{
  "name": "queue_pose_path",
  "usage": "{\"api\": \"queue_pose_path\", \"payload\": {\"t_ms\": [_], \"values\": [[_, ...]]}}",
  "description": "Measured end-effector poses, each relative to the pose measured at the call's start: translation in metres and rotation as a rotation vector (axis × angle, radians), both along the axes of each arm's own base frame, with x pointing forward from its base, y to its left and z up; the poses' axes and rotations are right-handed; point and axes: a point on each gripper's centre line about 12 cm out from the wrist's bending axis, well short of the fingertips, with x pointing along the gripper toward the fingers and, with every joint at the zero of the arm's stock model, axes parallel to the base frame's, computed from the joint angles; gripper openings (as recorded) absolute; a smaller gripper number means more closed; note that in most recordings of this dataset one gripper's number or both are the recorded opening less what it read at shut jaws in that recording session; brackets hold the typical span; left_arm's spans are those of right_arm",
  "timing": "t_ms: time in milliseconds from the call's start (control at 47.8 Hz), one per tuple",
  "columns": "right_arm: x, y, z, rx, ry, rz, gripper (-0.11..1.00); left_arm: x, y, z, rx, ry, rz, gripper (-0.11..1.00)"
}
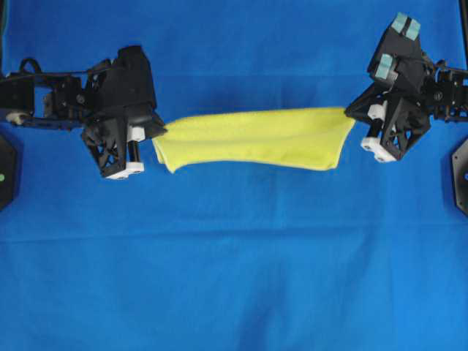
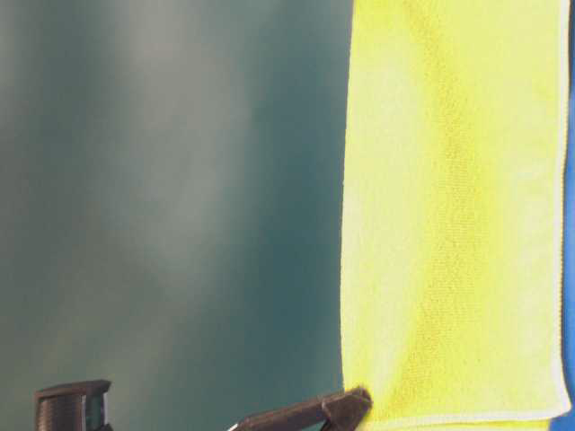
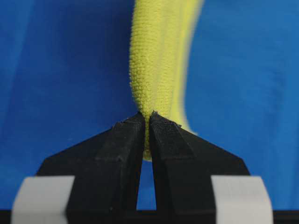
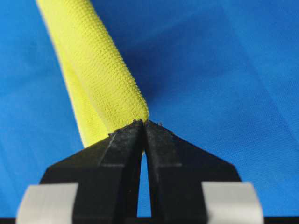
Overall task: Fold the yellow towel.
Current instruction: 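Lift the strip and rotate it vertical, left gripper swinging down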
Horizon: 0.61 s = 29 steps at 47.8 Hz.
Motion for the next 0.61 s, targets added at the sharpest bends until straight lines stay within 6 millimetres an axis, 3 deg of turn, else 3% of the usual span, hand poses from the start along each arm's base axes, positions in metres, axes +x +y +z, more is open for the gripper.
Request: {"api": "queue_pose_path", "payload": {"t_ms": [168,314,607], "values": [[0.001,-0.001,0.000,-0.015,-0.005,0.009,0.02,0.003,-0.012,0.002,-0.027,-0.024,-0.008,0.03],[0.001,-0.014,0.003,-0.050,-0.036,-0.015,0.02,0.012,-0.038,0.008,-0.035,-0.103,-0.080,0.03],[0.003,-0.059,0.015,-0.115,-0.151,-0.122,0.02,0.059,-0.101,0.021,-0.032,-0.274,-0.261,0.03]]}}
